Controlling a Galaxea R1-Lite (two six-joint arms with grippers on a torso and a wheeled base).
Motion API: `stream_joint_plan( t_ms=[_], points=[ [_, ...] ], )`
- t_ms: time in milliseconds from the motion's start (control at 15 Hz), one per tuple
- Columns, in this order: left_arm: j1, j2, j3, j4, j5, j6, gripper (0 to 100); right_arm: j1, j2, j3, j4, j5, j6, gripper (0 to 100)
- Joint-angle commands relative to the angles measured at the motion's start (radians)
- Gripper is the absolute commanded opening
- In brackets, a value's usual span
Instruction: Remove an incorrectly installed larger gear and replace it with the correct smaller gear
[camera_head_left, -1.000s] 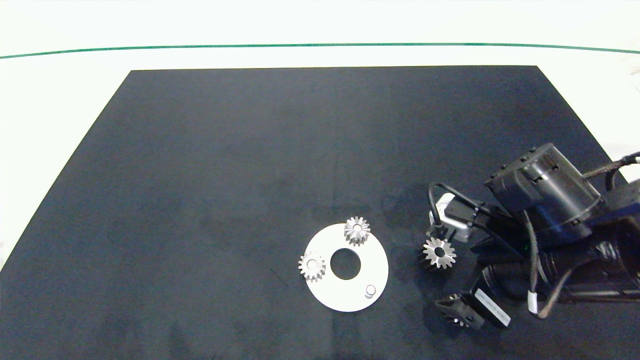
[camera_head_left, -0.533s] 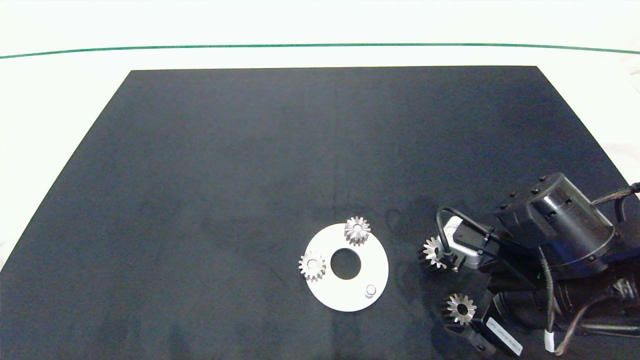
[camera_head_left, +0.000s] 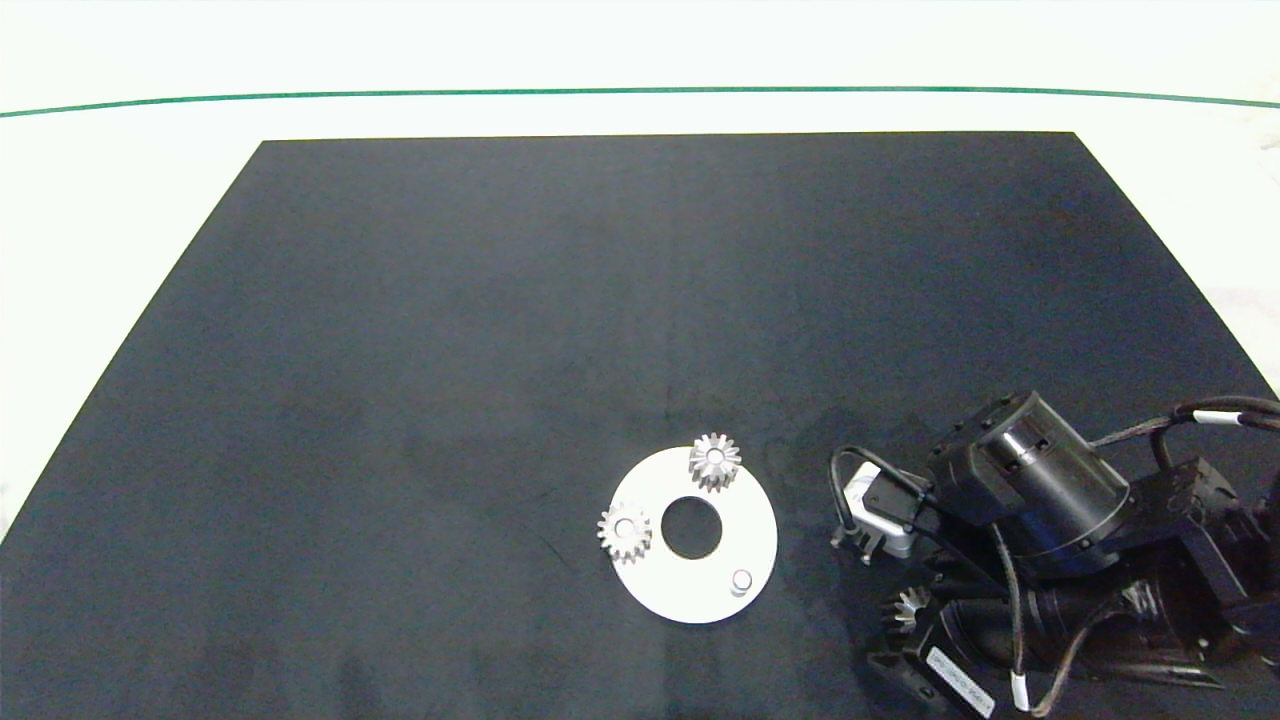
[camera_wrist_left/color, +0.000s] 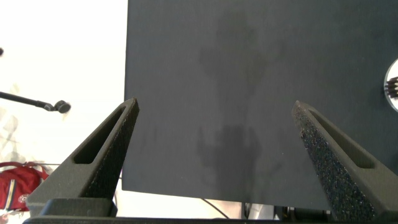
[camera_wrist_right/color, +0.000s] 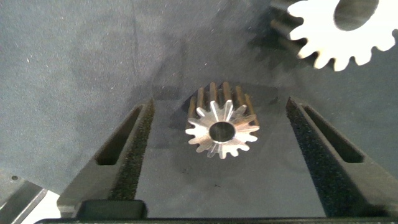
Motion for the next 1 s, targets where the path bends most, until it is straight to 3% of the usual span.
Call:
stream_joint_plan(
  t_ms=[67,467,667,1000],
  points=[
    [0.0,0.0,0.0,0.005,0.001,0.0,100,-0.001,0.008,0.012,0.003,-0.004,-0.001,79],
    [0.0,0.0,0.0,0.005,0.001,0.002,100,-0.004,-0.003,0.013,0.003,-0.009,-0.003,67],
    [0.0,0.0,0.002,0.005,0.001,0.002,100,-0.006,-0.004,0.018,0.004,-0.03,-0.003,61],
    [0.0,0.0,0.002,0.005,0.001,0.002,100,-0.006,0.002,0.035,0.004,-0.03,-0.004,50]
  ],
)
